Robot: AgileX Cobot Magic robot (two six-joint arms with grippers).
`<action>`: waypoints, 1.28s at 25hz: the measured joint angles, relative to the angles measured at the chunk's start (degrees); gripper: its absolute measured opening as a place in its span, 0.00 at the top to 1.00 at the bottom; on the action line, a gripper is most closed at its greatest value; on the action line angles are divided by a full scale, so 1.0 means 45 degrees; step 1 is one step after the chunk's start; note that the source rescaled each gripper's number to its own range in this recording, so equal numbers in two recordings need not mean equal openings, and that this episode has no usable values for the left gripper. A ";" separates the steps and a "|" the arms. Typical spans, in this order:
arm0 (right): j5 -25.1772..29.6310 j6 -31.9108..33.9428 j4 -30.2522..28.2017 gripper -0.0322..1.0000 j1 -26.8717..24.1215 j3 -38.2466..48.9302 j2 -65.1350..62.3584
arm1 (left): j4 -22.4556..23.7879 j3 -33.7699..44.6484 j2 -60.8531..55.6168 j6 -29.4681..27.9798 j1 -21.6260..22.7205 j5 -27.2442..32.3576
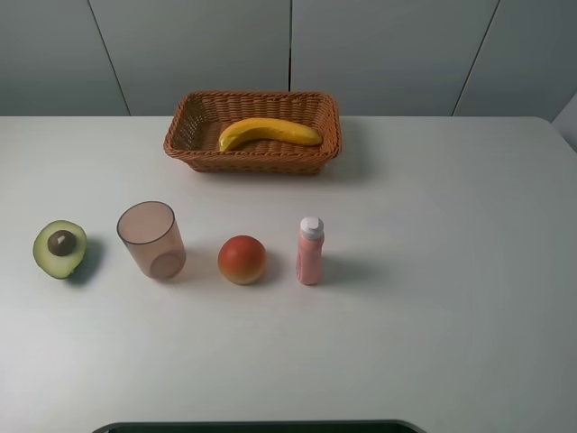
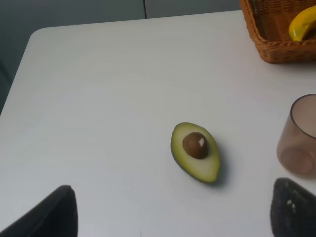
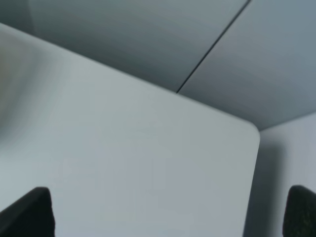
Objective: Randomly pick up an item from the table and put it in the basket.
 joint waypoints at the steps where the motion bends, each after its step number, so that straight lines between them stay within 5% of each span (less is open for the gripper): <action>1: -0.0193 0.0000 0.0158 0.00 -0.0172 0.0702 -0.0476 | 0.0000 0.0000 0.0000 0.0000 0.0000 0.0000; 9: -0.2518 -0.0194 0.1894 0.00 -0.0273 0.6432 -0.5127 | 0.0000 0.0000 0.0000 0.0000 0.0000 0.0000; 14: -0.3575 -0.0282 0.2379 0.00 0.0601 0.8464 -0.8566 | 0.0000 0.0000 0.0000 0.0000 0.0000 0.0000; 21: -0.3414 0.0576 0.2233 0.00 0.1326 1.0635 -1.2567 | 0.0000 0.0000 0.0000 0.0000 0.0000 0.0000; 32: -0.1623 0.4899 -0.0653 0.00 0.1346 1.3986 -1.7676 | 0.0000 0.0000 0.0000 0.0000 0.0000 0.0000</action>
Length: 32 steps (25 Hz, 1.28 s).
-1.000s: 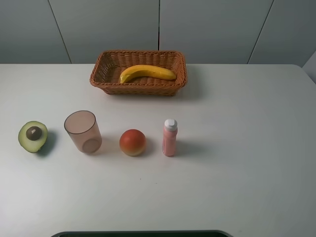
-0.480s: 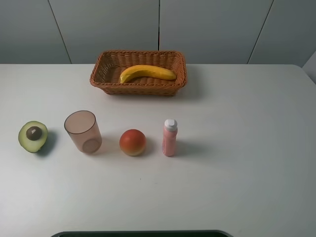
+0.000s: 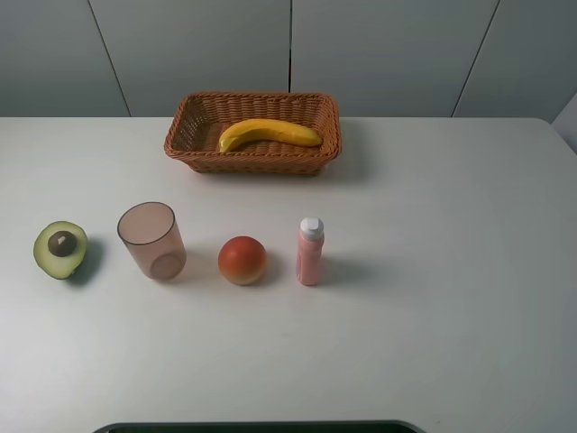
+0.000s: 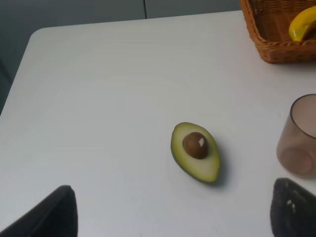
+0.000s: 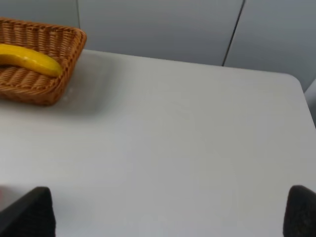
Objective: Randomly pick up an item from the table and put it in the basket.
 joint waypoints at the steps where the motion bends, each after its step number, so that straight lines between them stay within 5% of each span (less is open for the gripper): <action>1: 0.0087 0.0292 -0.0165 0.00 0.0000 0.0276 -0.0421 | 0.0000 0.0000 0.0000 0.0000 0.0000 0.0000; 17: 0.0551 0.2444 -0.1672 0.00 0.0778 0.1433 -0.1709 | 0.0022 0.0000 0.0000 0.0000 0.0000 0.0000; 32: 0.0360 0.2624 -0.1714 0.00 0.0887 0.1548 -0.1767 | 0.0045 0.0000 0.0000 0.0000 0.0000 0.0000</action>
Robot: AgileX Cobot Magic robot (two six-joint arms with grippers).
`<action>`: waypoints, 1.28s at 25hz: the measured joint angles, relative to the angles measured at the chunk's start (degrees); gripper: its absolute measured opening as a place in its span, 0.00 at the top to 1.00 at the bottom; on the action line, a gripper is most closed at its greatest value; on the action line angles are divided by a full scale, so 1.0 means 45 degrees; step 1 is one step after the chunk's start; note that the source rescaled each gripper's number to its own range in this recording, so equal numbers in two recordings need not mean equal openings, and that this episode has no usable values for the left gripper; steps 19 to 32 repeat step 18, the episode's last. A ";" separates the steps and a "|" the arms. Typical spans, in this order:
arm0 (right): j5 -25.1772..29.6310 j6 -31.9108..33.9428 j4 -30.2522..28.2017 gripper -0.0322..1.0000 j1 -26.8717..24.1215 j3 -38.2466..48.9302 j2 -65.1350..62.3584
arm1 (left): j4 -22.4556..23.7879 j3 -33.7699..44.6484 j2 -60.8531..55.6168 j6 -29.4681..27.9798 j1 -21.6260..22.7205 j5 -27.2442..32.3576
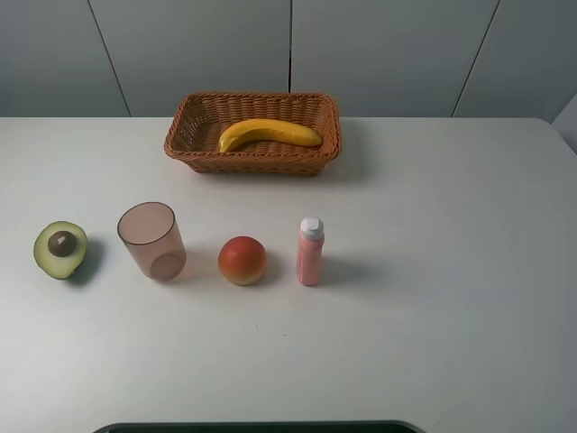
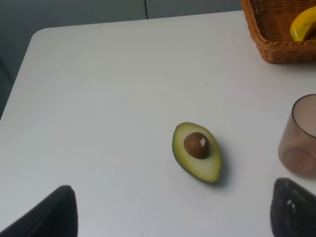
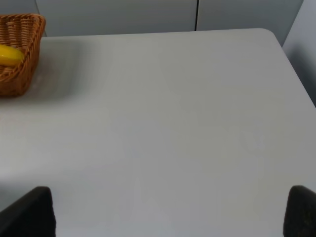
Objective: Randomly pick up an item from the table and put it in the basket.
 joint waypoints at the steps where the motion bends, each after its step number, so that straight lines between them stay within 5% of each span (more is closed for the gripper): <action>1: 0.0000 0.0000 0.0000 0.00 0.0000 0.0000 0.0000 | 0.0000 0.0000 0.0000 0.0000 0.0000 0.0000; 32: 0.0000 0.0000 0.0000 0.00 0.0000 0.0000 0.0000 | 0.0000 0.0000 0.0000 0.0000 0.0000 0.0000</action>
